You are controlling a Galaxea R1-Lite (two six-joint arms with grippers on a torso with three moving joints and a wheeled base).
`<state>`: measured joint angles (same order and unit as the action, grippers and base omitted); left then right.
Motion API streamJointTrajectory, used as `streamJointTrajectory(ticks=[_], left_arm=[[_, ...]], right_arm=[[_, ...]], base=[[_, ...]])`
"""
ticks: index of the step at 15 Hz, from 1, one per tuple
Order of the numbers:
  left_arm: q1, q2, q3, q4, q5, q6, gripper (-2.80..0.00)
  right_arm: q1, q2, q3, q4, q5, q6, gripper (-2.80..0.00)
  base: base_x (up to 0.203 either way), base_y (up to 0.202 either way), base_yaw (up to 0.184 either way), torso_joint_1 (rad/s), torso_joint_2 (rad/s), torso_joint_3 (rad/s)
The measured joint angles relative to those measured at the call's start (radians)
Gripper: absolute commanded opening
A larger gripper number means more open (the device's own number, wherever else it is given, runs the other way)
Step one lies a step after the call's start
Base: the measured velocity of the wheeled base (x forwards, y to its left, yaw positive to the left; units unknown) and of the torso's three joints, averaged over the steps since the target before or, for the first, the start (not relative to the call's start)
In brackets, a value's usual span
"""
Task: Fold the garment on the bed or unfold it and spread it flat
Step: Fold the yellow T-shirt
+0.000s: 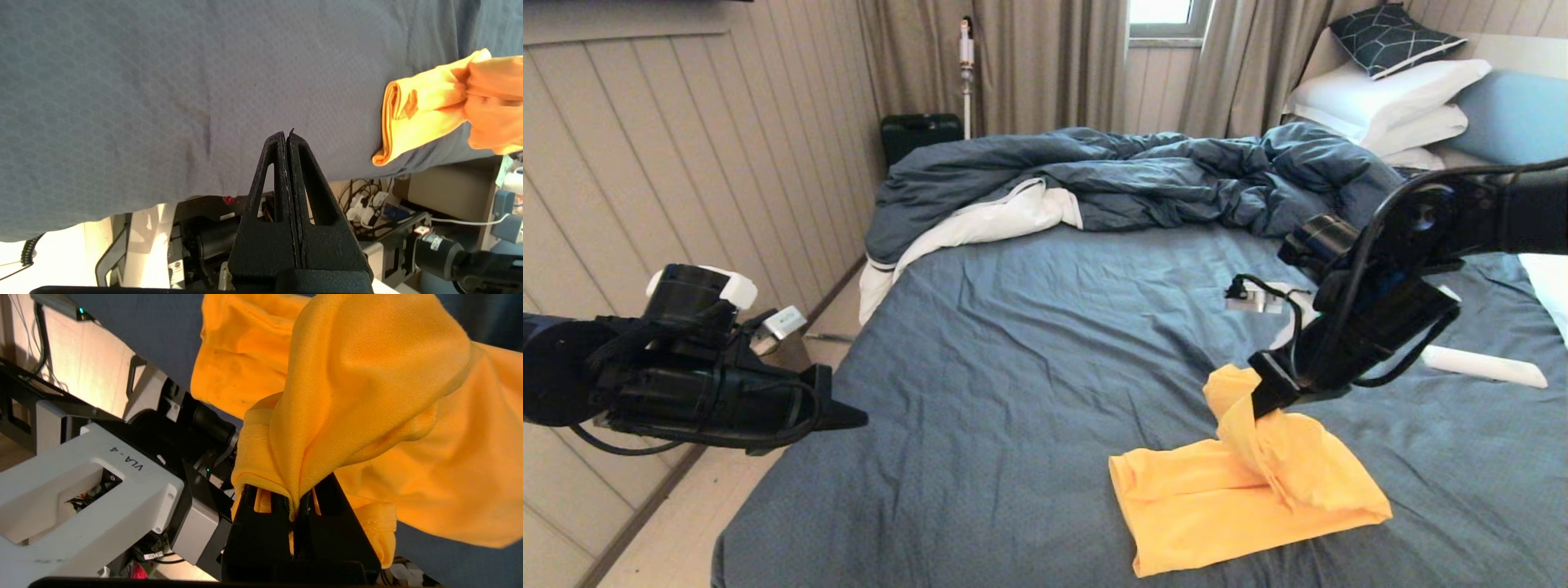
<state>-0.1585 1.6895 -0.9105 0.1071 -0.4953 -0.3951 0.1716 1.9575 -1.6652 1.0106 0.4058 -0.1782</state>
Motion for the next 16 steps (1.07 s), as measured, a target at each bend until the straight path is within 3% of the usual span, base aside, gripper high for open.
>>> streamJointTrajectory(ticks=[7, 8, 16], left_arm=[[-0.010, -0.007, 0.008, 0.000, -0.010, 0.001, -2.80], [-0.011, -0.007, 0.009, 0.000, -0.011, 0.001, -2.80], [-0.030, -0.009, 0.032, -0.024, -0.011, 0.001, -2.80]], right_arm=[[0.144, 0.084, -0.014, -0.036, -0.058, 0.051, -2.80], [0.157, 0.095, -0.016, -0.039, -0.060, 0.053, 0.00], [0.185, 0.079, 0.026, -0.084, -0.088, 0.080, 0.00]], base=[[0.000, 0.000, 0.000, 0.000, 0.00, 0.000], [0.000, 0.000, 0.000, 0.000, 0.00, 0.000], [0.000, 0.000, 0.000, 0.000, 0.00, 0.000]])
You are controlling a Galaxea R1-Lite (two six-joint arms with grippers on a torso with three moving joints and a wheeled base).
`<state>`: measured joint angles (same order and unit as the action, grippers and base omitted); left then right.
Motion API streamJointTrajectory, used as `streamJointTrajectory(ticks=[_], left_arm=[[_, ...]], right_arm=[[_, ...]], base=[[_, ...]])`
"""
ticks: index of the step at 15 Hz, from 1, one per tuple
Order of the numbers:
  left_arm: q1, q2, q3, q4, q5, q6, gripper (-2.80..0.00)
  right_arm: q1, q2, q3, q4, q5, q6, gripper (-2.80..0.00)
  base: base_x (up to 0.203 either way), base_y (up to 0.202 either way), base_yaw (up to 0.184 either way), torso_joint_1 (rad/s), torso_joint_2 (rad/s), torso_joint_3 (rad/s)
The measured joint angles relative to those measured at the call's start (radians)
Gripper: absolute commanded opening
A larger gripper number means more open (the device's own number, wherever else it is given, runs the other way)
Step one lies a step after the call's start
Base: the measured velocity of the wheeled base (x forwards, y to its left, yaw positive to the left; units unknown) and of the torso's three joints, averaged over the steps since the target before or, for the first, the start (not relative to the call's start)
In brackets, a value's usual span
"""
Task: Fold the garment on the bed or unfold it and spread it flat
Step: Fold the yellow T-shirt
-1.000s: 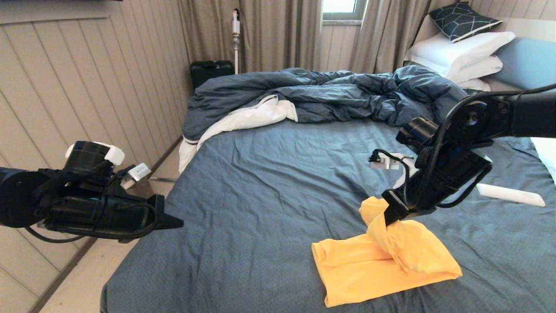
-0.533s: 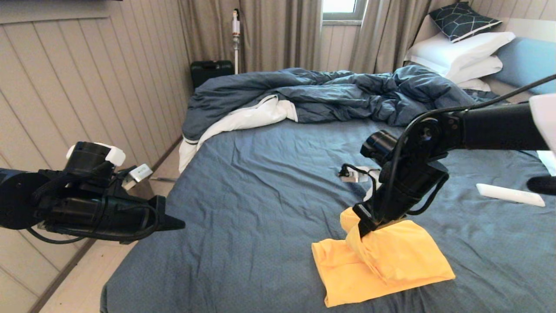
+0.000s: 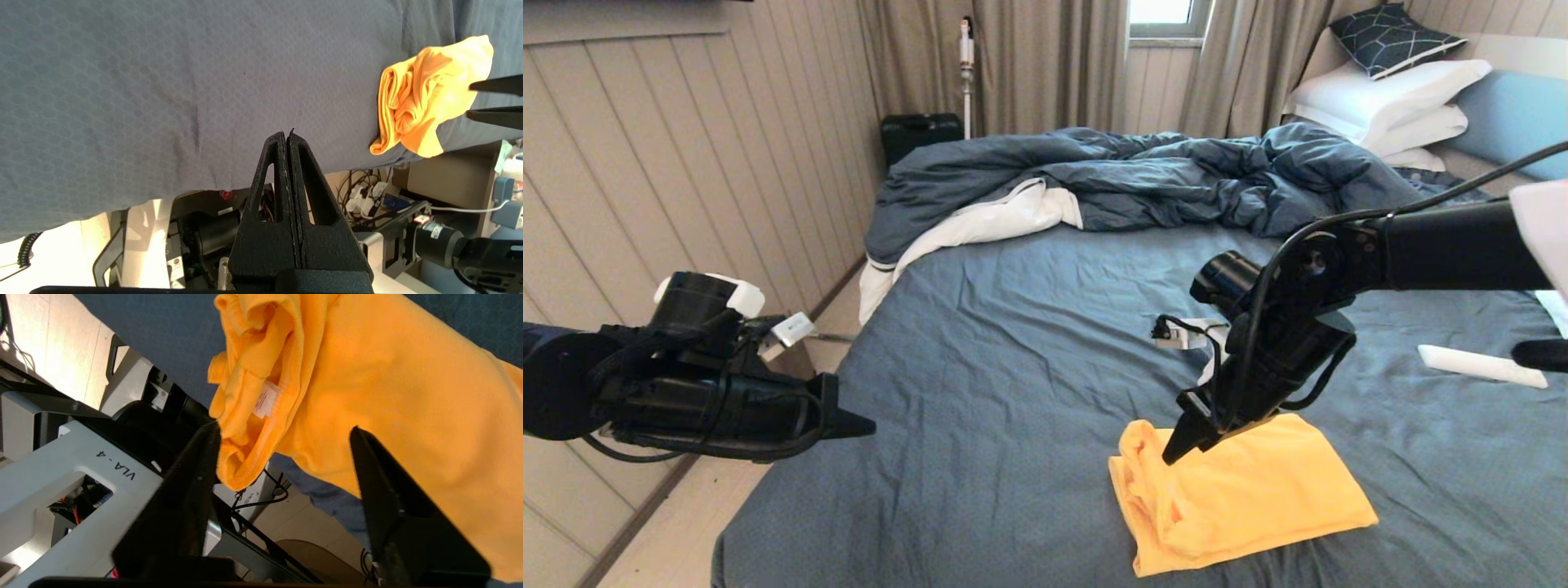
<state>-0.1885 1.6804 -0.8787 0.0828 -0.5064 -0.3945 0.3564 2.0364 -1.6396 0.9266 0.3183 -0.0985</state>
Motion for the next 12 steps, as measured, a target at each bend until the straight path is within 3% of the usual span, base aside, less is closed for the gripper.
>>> streamJointTrajectory(ticks=[3, 4, 12], left_arm=[[-0.002, -0.008, 0.003, -0.001, 0.000, 0.000, -2.80], [-0.003, -0.010, 0.004, 0.000, 0.000, 0.000, -2.80], [-0.017, -0.014, 0.016, 0.000, -0.001, 0.000, -2.80]], right_arm=[[-0.010, -0.030, -0.010, 0.000, -0.003, 0.004, 0.00], [-0.017, -0.036, -0.007, -0.001, -0.009, 0.006, -2.80], [-0.025, -0.028, 0.080, -0.021, -0.038, 0.015, -2.80]], base=[[0.000, 0.000, 0.000, 0.000, 0.00, 0.000], [0.000, 0.000, 0.000, 0.000, 0.00, 0.000], [0.000, 0.000, 0.000, 0.000, 0.00, 0.000]])
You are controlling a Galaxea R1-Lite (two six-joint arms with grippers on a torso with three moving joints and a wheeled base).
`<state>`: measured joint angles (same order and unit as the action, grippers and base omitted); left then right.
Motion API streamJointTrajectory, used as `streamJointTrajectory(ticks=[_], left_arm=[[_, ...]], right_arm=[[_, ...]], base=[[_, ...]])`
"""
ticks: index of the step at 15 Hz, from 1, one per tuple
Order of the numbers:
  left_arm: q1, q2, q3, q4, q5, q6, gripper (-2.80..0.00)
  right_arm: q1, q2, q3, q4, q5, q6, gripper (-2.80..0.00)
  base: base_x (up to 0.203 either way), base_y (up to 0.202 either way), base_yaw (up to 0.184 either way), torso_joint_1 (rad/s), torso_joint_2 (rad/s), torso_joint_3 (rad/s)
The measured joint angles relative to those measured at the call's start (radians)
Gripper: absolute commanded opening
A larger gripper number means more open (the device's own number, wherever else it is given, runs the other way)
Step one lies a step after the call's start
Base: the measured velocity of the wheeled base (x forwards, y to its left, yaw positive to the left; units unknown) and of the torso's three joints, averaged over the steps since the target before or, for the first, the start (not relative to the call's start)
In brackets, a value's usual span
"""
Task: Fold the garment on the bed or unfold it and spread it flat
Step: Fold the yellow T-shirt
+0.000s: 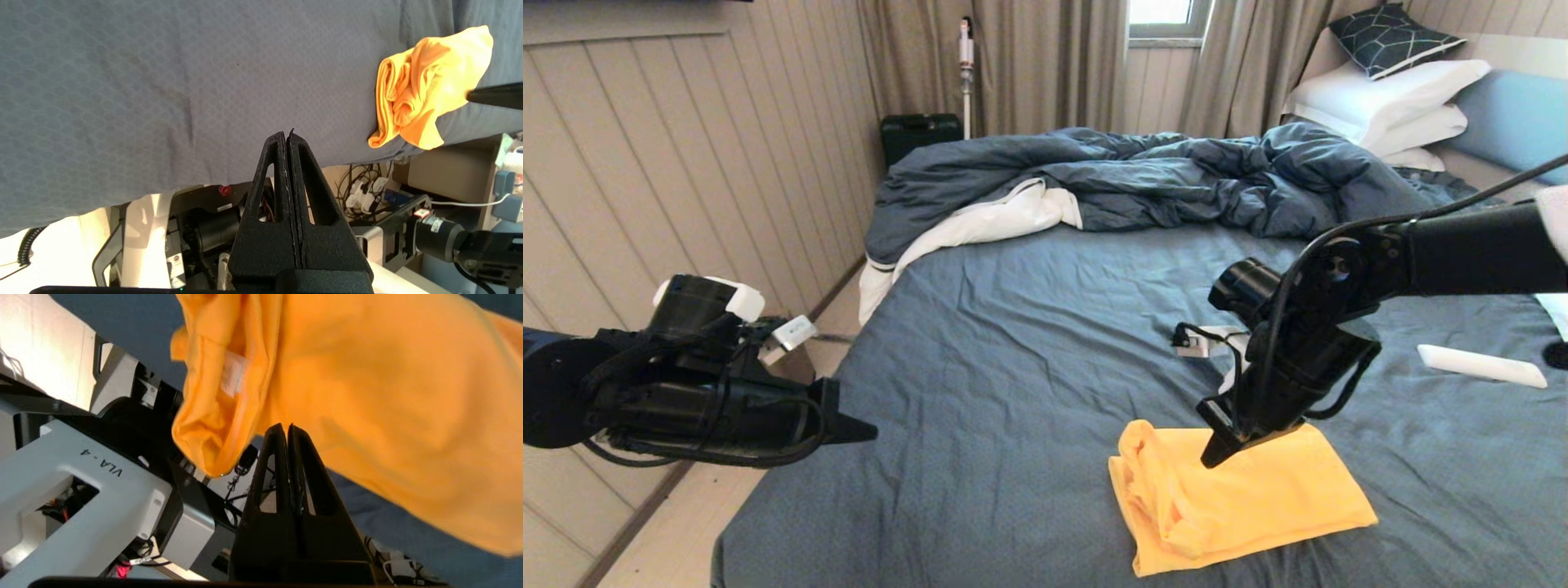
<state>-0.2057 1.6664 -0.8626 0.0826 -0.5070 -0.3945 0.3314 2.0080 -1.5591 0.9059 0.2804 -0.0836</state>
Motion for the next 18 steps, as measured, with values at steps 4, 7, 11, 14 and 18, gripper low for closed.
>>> streamJointTrajectory(ticks=[4, 7, 11, 14, 18], left_arm=[[-0.003, 0.000, 0.002, 0.000, -0.001, 0.000, -2.80], [-0.003, 0.000, 0.002, 0.000, -0.002, 0.000, -2.80], [-0.007, 0.003, 0.013, -0.013, -0.017, 0.000, -2.80], [-0.015, 0.001, 0.022, -0.021, -0.018, 0.000, -2.80], [-0.017, -0.003, 0.023, -0.022, -0.018, 0.001, -2.80]], right_arm=[[0.069, 0.071, 0.010, -0.077, -0.003, 0.036, -2.80], [0.121, 0.121, -0.014, -0.083, -0.007, 0.044, -2.80], [0.180, 0.167, -0.040, -0.097, -0.016, 0.071, -2.80], [0.210, 0.176, -0.052, -0.105, -0.017, 0.082, -2.80], [0.208, 0.132, -0.050, -0.104, -0.017, 0.090, -2.80]], base=[[0.000, 0.000, 0.000, 0.000, 0.00, 0.000], [0.000, 0.000, 0.000, 0.000, 0.00, 0.000], [0.000, 0.000, 0.000, 0.000, 0.00, 0.000], [0.000, 0.000, 0.000, 0.000, 0.00, 0.000], [0.000, 0.000, 0.000, 0.000, 0.00, 0.000]])
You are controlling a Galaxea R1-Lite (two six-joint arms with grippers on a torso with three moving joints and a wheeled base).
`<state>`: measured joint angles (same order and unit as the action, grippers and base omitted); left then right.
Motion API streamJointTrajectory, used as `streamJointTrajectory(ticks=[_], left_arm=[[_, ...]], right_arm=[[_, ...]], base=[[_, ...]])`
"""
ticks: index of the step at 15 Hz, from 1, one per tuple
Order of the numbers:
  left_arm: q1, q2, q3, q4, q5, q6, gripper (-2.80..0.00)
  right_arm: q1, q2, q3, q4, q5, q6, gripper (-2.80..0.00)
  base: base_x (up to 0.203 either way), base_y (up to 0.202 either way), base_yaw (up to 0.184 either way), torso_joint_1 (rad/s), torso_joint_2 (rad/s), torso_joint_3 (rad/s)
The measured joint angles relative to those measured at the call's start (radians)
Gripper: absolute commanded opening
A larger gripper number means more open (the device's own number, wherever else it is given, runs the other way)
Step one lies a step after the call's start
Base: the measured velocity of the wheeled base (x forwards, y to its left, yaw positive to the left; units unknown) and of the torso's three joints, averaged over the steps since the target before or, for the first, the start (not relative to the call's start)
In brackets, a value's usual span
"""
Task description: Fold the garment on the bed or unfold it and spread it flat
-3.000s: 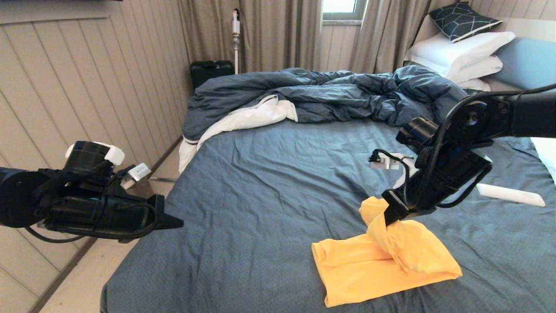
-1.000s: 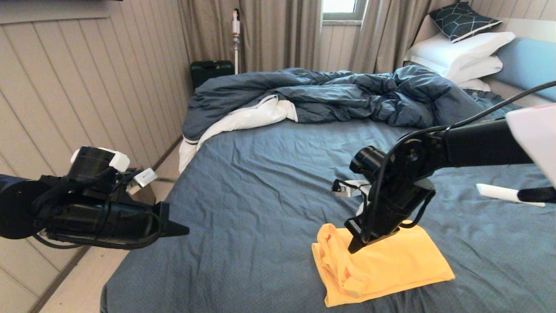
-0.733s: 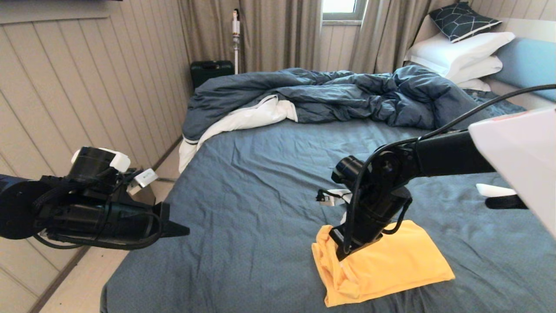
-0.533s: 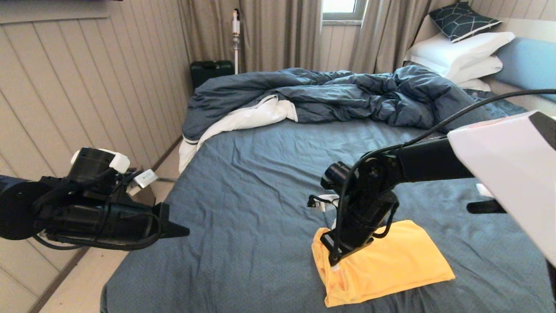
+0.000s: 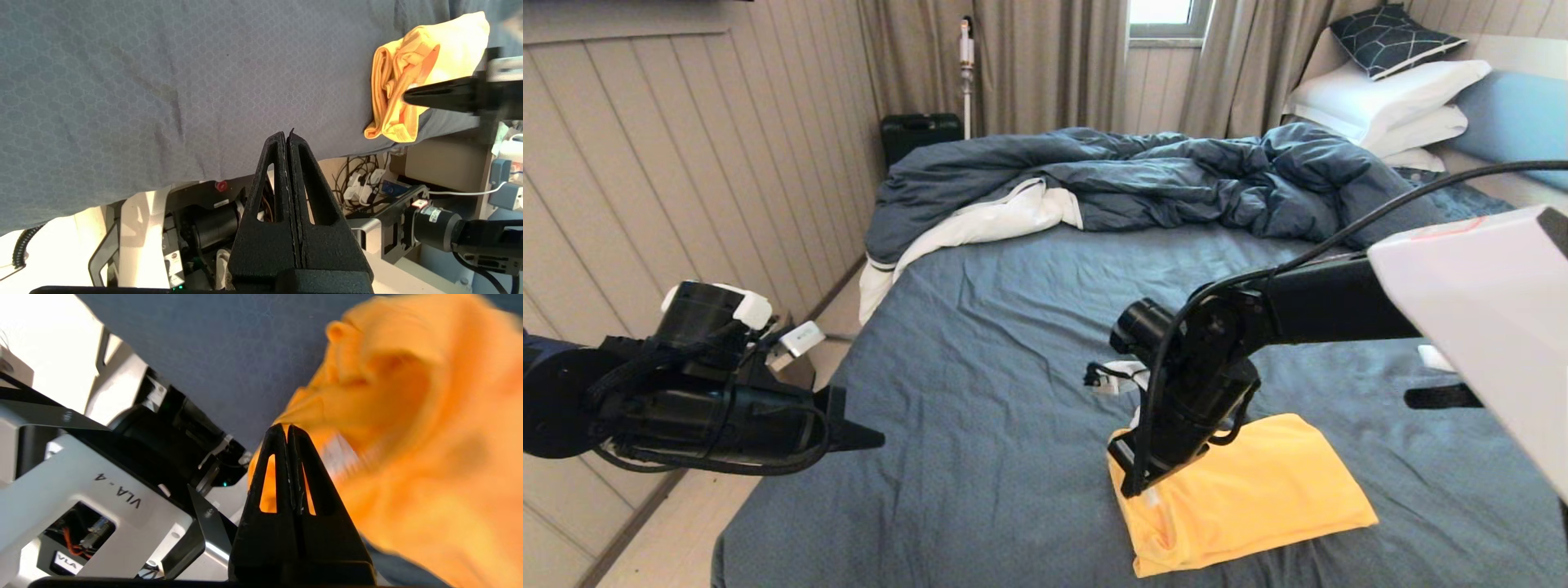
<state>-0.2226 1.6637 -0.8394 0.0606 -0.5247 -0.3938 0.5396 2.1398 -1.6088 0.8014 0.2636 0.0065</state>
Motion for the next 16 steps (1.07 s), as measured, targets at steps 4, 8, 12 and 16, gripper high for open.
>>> streamJointTrajectory(ticks=[4, 8, 12, 16], left_arm=[[0.000, -0.048, -0.002, 0.004, 0.002, 0.001, -2.80], [0.002, -0.194, 0.001, 0.035, 0.028, 0.008, -2.80], [0.054, -0.423, 0.005, 0.144, 0.146, 0.106, -2.80], [0.123, -0.697, 0.003, 0.306, 0.186, 0.188, -2.80]], right_arm=[[-0.037, -0.142, 0.011, 0.007, 0.000, 0.003, -2.80], [-0.128, -0.347, 0.058, 0.010, 0.004, 0.022, -2.80], [-0.225, -0.599, 0.176, 0.005, 0.066, 0.065, -2.80], [-0.329, -0.916, 0.347, 0.000, 0.064, 0.071, -2.80]], base=[[0.000, 0.000, 0.000, 0.000, 0.00, 0.000], [0.000, 0.000, 0.000, 0.000, 0.00, 0.000], [0.000, 0.000, 0.000, 0.000, 0.00, 0.000], [0.000, 0.000, 0.000, 0.000, 0.00, 0.000]])
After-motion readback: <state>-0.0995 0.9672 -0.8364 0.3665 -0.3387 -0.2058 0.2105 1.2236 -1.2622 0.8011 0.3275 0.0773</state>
